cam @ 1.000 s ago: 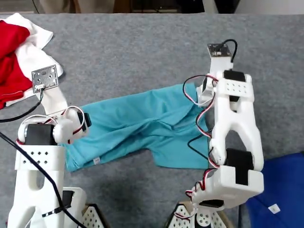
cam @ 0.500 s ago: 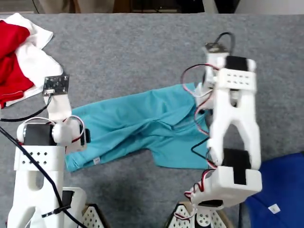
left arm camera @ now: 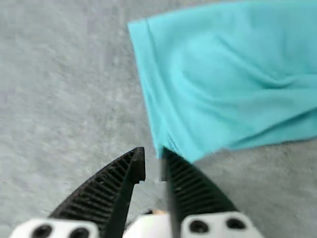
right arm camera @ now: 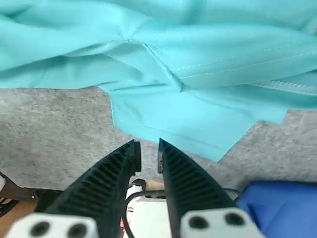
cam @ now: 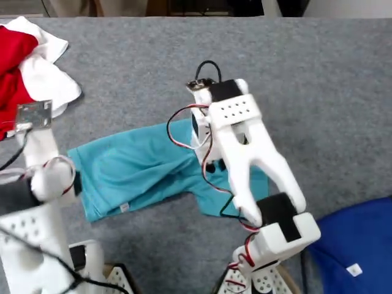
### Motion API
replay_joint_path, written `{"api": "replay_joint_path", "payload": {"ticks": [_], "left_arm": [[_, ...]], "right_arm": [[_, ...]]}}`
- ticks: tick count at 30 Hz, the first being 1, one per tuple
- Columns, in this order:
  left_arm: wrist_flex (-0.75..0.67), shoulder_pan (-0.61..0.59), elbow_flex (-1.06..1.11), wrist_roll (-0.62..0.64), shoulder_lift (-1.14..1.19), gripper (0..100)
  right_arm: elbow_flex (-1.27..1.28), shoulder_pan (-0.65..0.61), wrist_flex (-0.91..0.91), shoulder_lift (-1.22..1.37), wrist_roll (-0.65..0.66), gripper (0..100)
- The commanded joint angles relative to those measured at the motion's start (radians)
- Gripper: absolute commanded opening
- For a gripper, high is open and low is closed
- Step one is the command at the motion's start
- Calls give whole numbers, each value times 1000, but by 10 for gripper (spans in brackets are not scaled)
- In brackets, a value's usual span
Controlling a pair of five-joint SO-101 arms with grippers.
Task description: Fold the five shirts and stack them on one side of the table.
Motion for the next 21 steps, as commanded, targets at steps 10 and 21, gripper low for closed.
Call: {"api": "replay_joint_path", "payload": {"ticks": [10, 21], "left_arm": [[-5, -276, 83, -176, -601, 28], [-17, -279, 106, -175, -794, 25]], "right_arm": [[272, -33, 25, -84, 902, 77], [329, 148, 23, -595, 1115, 78]]}}
